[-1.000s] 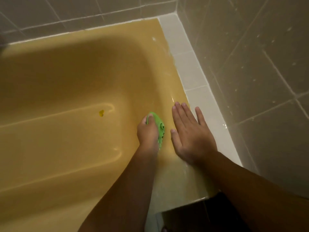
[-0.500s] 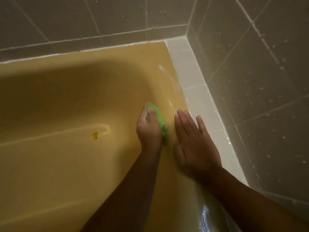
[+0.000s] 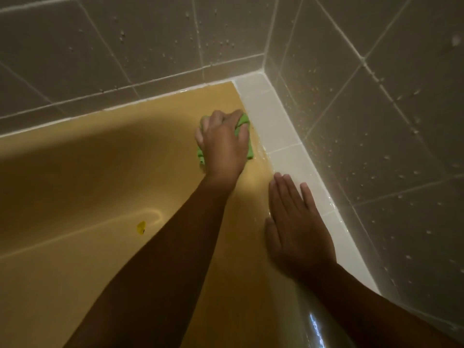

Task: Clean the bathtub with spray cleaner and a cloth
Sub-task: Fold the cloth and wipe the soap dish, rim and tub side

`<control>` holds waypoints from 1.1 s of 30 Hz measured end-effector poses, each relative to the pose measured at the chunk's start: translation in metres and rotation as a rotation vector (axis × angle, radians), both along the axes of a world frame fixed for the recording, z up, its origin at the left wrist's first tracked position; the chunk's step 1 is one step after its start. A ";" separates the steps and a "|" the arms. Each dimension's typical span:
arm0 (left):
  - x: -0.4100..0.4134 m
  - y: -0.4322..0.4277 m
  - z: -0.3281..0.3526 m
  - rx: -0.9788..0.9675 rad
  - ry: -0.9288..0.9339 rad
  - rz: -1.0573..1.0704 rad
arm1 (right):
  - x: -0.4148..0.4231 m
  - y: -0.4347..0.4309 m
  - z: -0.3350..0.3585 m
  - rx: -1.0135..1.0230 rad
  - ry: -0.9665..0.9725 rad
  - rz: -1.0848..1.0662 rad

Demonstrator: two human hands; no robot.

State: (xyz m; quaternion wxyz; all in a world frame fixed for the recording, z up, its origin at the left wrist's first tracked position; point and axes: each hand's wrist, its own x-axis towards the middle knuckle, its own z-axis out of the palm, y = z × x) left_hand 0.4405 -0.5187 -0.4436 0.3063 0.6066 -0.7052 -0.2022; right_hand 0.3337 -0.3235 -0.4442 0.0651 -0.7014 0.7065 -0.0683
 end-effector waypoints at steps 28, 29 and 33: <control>0.021 0.026 0.006 -0.107 -0.161 -0.464 | -0.011 -0.067 0.008 0.050 0.073 -0.028; 0.032 0.026 0.003 -0.116 -0.148 -0.532 | -0.012 -0.067 0.008 0.059 0.074 -0.032; 0.032 -0.059 0.007 -0.125 -0.210 -0.292 | -0.011 -0.071 0.007 0.074 0.072 -0.032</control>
